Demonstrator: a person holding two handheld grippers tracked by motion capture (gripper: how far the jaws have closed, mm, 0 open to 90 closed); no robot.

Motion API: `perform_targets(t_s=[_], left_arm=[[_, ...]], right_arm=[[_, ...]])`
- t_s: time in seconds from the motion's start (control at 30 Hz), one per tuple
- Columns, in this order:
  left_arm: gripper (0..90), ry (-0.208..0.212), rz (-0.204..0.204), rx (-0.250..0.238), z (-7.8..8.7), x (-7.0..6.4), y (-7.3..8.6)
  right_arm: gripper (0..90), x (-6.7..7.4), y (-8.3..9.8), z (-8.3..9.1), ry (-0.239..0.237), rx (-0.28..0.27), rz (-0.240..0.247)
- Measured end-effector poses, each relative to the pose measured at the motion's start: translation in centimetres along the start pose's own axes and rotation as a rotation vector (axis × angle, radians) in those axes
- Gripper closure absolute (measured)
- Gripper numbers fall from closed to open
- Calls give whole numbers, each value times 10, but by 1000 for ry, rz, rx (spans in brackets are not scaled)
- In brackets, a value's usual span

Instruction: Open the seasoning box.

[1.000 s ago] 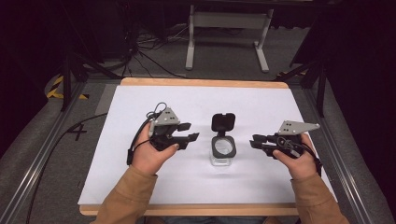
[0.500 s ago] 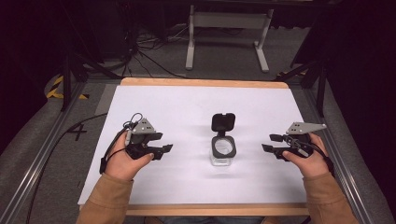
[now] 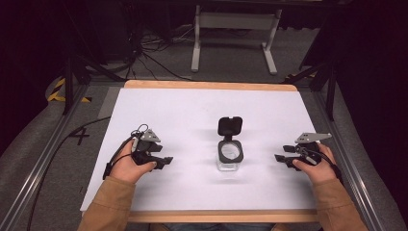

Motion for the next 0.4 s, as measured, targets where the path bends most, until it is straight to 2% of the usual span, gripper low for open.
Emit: perform_targets(t_s=[0.1, 0.27, 0.4], left_arm=[[372, 2, -32, 20, -6, 1, 5], [356, 13, -36, 24, -15, -1, 5], [347, -12, -41, 26, -24, -1, 6]], right_arm=[[429, -3, 6, -6, 10, 5, -7], [415, -5, 9, -12, 43, -37, 4], [415, -4, 10, -17, 45, -39, 15]])
Point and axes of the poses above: each handheld gripper's, and its own axes: z roughly backward along the jaws, y roughly out of its underside, x roughly to its left, the point moved 4 cm from there along -z, roughly forward along the jaws, and after that the axes turned 11 degrees about z, right-handed, at the moved point
